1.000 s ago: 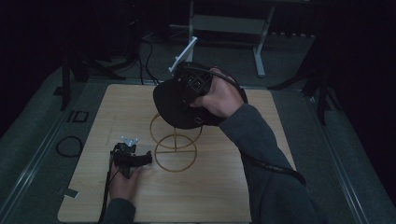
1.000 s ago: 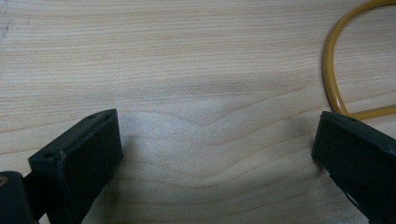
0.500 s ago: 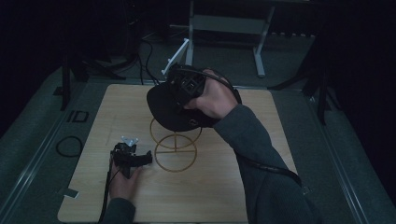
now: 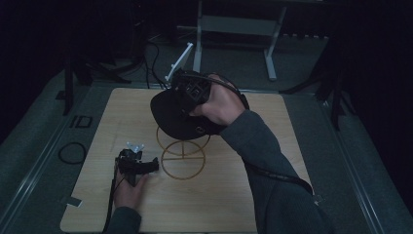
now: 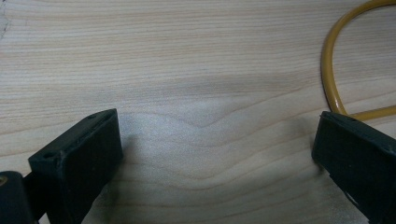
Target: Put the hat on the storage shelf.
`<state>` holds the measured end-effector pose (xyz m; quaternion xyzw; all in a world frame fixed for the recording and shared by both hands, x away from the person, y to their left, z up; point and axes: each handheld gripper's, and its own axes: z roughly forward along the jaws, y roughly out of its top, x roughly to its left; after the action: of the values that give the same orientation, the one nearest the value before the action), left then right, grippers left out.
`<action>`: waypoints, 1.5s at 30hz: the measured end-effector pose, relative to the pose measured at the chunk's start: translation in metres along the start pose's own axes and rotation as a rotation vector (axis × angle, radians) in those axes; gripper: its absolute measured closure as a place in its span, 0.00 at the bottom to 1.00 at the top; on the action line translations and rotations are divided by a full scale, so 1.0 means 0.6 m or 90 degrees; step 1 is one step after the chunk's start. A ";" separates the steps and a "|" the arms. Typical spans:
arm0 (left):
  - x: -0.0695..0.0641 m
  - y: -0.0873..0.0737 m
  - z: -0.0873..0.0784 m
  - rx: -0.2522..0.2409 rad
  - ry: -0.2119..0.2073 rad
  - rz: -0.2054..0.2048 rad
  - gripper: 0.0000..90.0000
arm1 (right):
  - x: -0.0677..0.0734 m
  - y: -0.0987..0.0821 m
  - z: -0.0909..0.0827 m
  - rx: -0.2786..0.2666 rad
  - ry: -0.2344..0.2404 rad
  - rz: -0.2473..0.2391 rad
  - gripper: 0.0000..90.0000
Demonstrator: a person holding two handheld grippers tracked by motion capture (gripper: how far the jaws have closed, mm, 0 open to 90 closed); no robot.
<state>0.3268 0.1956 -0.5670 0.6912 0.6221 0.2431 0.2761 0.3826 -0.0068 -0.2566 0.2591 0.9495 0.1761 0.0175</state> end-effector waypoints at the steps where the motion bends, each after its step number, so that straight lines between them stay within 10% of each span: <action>1: 0.000 0.000 0.000 0.000 0.000 0.000 0.01 | 0.001 0.000 0.000 0.000 0.001 -0.002 0.85; 45: 0.000 0.000 0.000 -0.002 0.001 -0.001 0.01 | 0.056 0.021 0.049 0.035 0.021 -0.058 0.84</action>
<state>0.3269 0.1955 -0.5670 0.6898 0.6228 0.2444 0.2767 0.3634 0.0297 -0.2776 0.2128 0.9650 0.1530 0.0031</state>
